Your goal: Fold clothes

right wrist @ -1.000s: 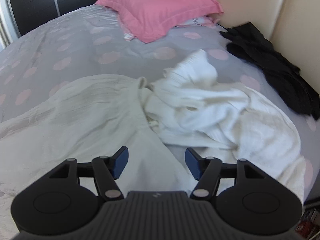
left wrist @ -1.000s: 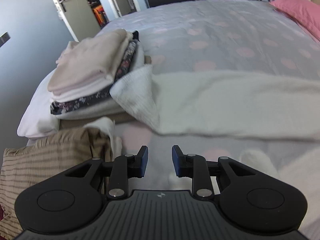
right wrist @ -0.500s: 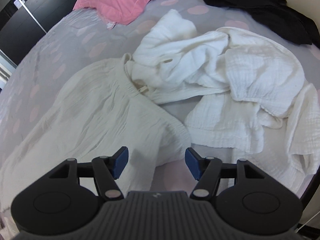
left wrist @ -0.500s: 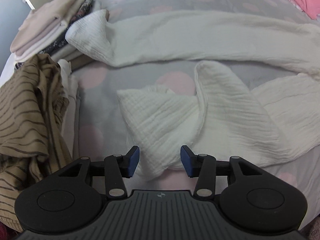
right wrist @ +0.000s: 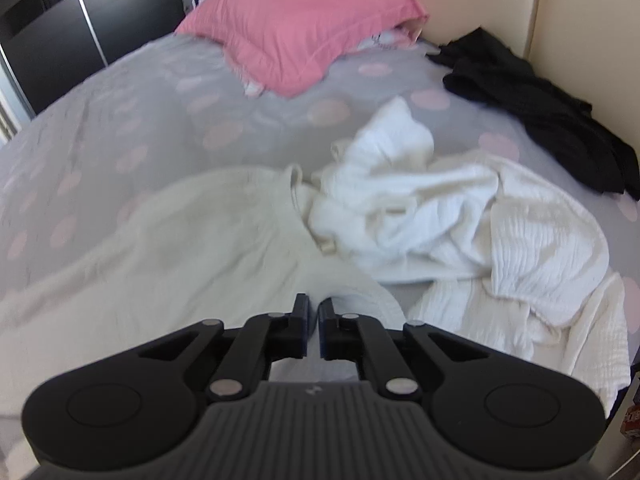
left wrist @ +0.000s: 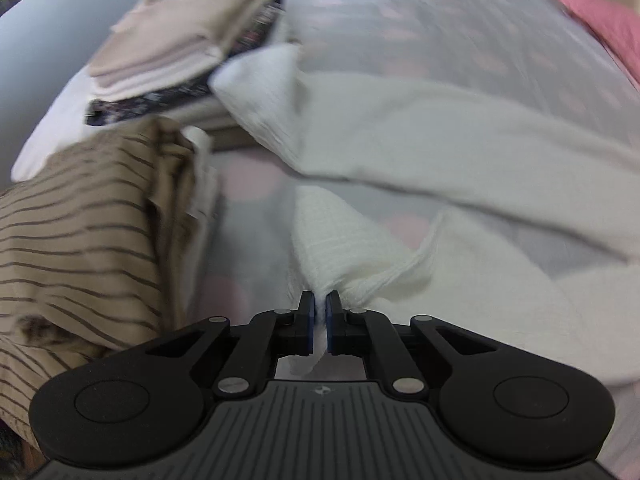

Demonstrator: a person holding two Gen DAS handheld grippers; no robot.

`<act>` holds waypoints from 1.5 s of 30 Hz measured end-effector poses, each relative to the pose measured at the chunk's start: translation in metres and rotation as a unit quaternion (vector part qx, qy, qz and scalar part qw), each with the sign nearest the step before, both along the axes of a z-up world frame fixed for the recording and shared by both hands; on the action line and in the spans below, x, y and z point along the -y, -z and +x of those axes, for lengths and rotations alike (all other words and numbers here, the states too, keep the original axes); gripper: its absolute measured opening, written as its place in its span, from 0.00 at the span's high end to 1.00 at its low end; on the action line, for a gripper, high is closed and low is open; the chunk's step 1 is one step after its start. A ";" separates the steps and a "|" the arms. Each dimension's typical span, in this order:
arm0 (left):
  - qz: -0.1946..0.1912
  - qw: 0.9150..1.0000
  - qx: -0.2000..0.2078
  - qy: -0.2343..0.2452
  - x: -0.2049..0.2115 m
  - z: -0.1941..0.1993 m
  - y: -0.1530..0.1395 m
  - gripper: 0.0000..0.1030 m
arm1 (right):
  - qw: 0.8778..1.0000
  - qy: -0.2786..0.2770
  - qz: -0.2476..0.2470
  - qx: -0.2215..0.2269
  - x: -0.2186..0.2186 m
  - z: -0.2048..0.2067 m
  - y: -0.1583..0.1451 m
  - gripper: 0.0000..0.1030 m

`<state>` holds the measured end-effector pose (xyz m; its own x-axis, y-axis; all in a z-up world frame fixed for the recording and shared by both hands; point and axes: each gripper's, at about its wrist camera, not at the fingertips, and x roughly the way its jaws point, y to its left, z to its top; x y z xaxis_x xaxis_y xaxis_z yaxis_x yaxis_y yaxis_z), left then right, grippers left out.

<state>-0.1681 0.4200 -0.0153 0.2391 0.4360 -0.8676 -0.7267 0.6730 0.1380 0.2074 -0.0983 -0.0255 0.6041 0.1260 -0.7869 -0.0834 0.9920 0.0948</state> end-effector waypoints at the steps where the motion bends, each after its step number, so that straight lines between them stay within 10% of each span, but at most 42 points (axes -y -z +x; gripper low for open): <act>1: 0.007 1.000 0.003 -0.011 -0.005 0.001 -0.003 0.96 | 1.000 0.005 -0.004 0.009 -0.004 0.003 -0.002 0.96; 12: 0.048 0.998 -0.023 -0.025 -0.022 0.047 0.019 0.92 | 0.996 -0.012 -0.082 0.037 -0.080 0.041 0.015 0.94; 24: 0.128 0.988 -0.015 0.082 0.025 0.062 0.002 0.79 | 0.999 -0.027 -0.023 0.021 -0.064 0.037 -0.001 0.63; 34: 0.184 0.956 -0.052 0.224 0.081 0.066 0.025 0.75 | 0.983 0.122 0.102 -0.096 0.035 0.033 0.023 0.57; 45: 0.184 0.912 -0.066 0.359 0.131 0.055 0.053 0.64 | 0.971 0.138 0.108 -0.164 0.059 0.015 0.055 0.57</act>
<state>-0.1126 0.2894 -0.0682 0.4822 0.4756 -0.7357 -0.0767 0.8595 0.5053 0.2228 -0.1576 -0.0805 0.3592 0.1794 -0.9159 0.2526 0.9261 0.2804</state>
